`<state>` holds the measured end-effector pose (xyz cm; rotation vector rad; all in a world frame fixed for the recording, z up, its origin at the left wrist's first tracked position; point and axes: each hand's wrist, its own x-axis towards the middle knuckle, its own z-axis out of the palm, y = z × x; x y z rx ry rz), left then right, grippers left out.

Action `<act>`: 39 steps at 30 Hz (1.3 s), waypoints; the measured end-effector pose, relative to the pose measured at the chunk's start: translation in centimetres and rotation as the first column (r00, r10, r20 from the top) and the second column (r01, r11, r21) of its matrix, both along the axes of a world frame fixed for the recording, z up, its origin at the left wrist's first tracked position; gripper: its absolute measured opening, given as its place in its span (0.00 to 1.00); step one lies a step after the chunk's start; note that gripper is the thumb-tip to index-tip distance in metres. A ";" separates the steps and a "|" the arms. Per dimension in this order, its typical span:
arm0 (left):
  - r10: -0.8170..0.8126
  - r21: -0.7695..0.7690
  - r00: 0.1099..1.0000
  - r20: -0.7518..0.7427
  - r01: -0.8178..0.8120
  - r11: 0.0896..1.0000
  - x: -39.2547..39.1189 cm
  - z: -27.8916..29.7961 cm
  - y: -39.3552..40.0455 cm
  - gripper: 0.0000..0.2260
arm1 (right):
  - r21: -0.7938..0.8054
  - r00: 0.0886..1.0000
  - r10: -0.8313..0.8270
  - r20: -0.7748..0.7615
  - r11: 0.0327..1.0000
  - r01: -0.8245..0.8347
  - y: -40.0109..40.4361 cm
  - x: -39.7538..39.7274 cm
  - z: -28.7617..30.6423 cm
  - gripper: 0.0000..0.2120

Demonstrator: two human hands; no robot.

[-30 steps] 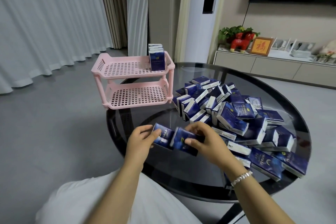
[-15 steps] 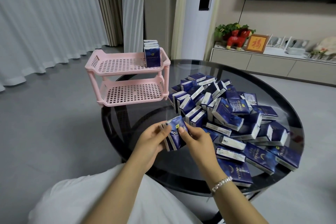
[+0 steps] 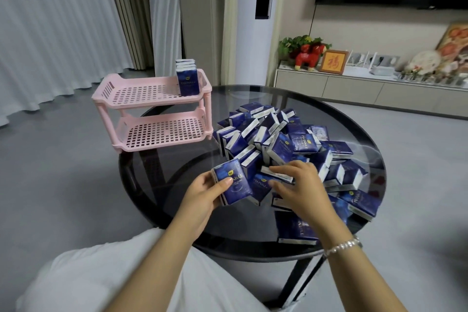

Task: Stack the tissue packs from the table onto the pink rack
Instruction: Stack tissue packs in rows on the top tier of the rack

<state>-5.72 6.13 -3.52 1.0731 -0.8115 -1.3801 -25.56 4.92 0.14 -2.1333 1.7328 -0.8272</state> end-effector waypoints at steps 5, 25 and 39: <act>0.001 0.003 1.000 0.020 -0.001 1.000 -0.4 0.1 0.1 0.15 | 0.167 0.986 -0.037 -0.165 0.984 0.065 0.2 -2.3 -0.3 0.22; 0.042 0.034 0.999 0.020 -0.043 0.998 -0.2 0.4 0.2 0.15 | 0.134 0.559 -0.142 0.817 0.989 0.055 -0.2 0.7 -0.4 0.09; 0.103 -0.034 0.994 0.035 -0.102 0.994 0.8 0.5 0.8 0.27 | 0.142 0.551 -0.096 0.829 0.989 -0.041 0.1 6.7 -2.3 0.10</act>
